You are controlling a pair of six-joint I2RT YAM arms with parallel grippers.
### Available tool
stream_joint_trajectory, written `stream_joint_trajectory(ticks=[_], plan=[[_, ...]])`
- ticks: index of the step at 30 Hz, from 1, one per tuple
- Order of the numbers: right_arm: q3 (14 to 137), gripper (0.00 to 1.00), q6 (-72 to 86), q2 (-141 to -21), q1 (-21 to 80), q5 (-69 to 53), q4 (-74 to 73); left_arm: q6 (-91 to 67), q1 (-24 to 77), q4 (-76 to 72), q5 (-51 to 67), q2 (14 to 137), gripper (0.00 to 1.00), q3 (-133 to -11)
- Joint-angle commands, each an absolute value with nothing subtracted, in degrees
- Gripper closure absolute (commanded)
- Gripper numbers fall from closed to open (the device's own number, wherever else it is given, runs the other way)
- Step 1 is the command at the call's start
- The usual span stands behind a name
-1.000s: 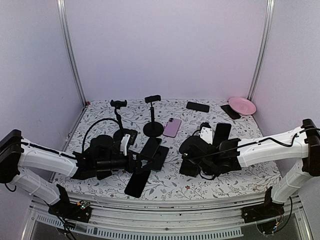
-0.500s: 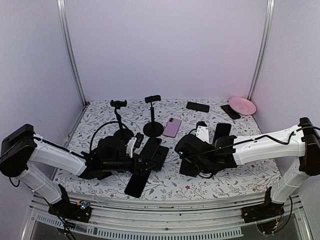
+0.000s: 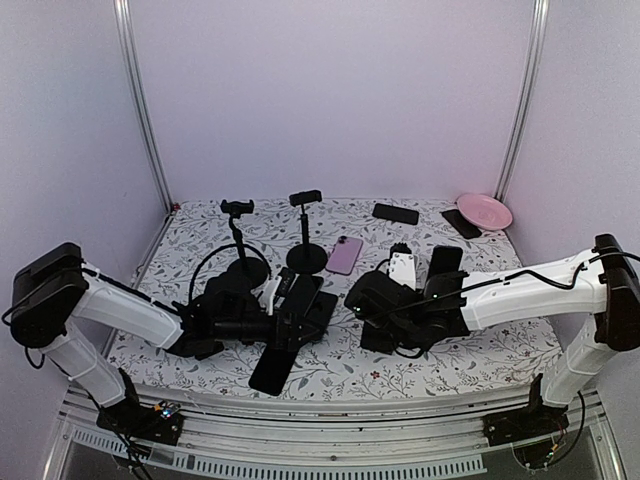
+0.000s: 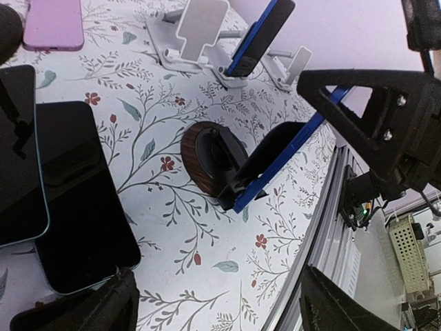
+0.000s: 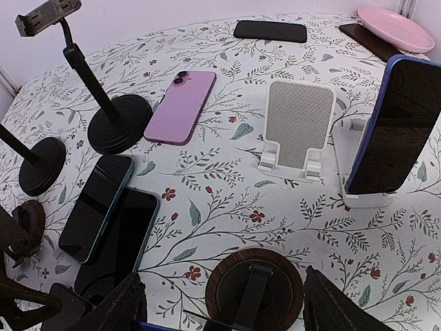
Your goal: Place the phone on the phone stand
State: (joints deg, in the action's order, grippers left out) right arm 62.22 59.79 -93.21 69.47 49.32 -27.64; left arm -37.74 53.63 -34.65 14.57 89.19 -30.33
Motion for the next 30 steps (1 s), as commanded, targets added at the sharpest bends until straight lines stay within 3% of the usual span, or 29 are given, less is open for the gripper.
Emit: stream_joint_trajectory(ticks=[1, 30], plan=[[63.2, 0.75, 66.2, -93.5, 70.1, 53.5, -35.7, -37.7, 54.4, -36.4, 15.4, 90.5, 0.20, -32.0], [62.3, 0.66, 63.7, -93.4, 70.1, 51.0, -30.7, -38.2, 56.7, -36.4, 16.7, 95.7, 0.24, -35.3]])
